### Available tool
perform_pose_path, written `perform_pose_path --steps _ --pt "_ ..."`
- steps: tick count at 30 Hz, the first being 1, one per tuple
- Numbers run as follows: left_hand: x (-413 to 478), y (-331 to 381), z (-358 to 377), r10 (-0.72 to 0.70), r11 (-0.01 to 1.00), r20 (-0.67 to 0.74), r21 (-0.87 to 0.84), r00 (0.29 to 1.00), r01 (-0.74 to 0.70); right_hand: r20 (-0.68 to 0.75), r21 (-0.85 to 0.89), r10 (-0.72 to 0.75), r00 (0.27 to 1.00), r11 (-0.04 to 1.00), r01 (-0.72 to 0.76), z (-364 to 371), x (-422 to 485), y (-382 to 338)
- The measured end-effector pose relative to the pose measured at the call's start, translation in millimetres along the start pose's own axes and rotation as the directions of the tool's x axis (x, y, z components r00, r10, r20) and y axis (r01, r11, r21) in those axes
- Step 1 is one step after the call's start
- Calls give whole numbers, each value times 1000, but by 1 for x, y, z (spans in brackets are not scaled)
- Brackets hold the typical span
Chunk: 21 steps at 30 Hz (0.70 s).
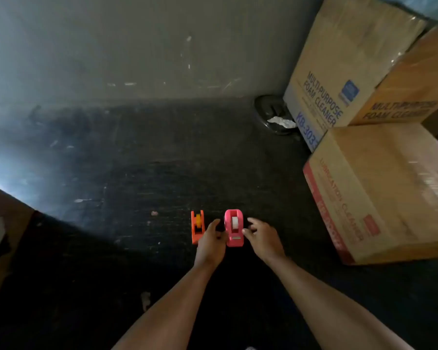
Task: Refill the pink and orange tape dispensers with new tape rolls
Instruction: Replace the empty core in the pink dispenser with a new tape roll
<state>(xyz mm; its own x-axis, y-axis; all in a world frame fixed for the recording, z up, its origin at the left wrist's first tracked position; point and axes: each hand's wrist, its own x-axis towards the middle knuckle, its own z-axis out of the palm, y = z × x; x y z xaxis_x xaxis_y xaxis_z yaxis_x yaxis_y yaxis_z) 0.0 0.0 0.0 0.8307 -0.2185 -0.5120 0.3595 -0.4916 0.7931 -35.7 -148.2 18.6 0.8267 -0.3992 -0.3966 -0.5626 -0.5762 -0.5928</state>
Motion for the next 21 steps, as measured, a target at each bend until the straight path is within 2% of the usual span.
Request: perform_pose_path --steps 4,13,21 --pt "14 -4 3 -16 997 -10 -75 1000 16 5 43 35 999 998 -35 6 14 2" --pt "24 -13 16 14 1000 -93 24 996 -12 28 172 -3 1000 985 -2 10 29 19" --pt "3 -22 17 20 1000 -106 -12 994 -21 45 174 -35 998 984 27 10 6 28"
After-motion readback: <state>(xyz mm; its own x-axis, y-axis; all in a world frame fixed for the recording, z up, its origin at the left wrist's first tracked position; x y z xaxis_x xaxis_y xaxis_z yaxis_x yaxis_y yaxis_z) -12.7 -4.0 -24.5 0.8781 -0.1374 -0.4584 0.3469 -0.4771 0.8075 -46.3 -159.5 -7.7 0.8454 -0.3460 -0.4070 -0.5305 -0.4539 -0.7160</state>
